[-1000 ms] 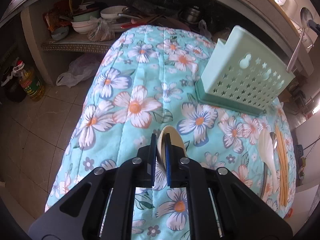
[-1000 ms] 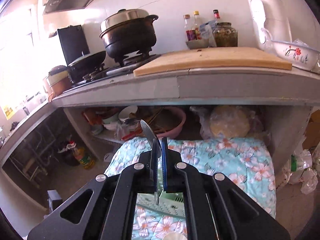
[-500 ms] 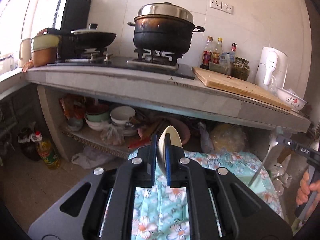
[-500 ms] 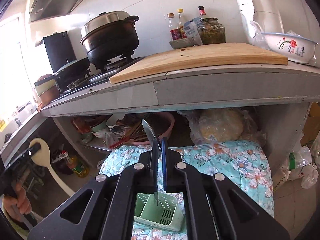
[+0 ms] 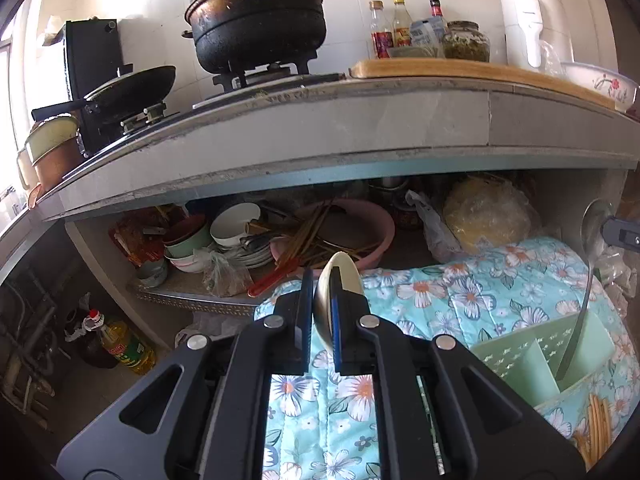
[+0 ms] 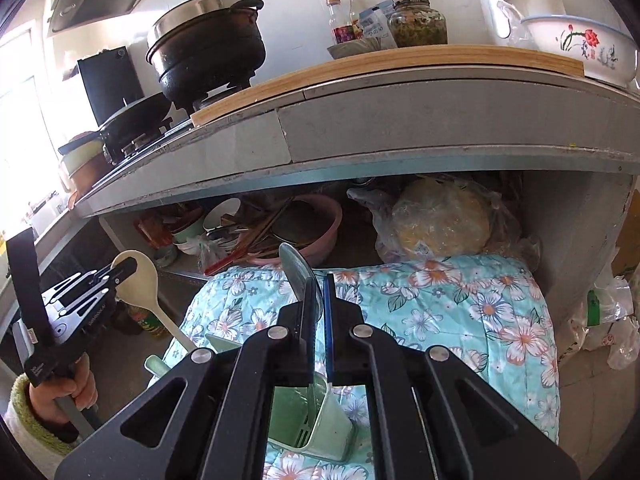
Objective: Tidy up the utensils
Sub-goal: 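Insert the metal spoon into the green holder with the right tool while the left carries the ladle, then lower the white ladle into the green holder and open the left tool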
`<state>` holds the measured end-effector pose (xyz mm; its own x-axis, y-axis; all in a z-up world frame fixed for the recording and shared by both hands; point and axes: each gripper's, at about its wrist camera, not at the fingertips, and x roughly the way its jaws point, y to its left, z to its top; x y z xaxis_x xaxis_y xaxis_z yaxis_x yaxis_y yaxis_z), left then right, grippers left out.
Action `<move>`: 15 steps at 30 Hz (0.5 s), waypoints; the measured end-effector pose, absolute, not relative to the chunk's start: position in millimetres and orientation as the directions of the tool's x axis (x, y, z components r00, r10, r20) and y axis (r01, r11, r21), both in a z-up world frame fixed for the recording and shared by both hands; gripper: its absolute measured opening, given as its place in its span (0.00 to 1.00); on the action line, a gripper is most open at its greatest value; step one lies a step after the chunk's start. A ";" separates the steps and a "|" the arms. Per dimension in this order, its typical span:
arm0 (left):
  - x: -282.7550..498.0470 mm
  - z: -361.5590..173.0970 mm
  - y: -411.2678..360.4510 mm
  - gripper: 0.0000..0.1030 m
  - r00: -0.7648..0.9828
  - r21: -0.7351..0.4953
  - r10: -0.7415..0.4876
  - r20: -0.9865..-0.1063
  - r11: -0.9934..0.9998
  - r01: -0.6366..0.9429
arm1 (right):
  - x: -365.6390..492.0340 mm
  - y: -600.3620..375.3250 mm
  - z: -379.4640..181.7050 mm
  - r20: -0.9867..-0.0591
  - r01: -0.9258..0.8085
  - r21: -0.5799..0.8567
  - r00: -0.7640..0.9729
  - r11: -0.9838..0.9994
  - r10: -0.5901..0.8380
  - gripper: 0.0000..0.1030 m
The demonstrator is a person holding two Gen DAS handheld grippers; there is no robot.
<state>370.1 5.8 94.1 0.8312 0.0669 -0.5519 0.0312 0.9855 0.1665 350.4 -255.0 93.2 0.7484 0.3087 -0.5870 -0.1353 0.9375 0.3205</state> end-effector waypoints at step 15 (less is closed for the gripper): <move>332.8 61.4 25.4 0.57 0.753 -0.088 -0.141 -0.642 0.990 0.110 | 327.7 -244.8 60.3 -0.636 -0.173 0.367 0.670 0.914 0.383 0.12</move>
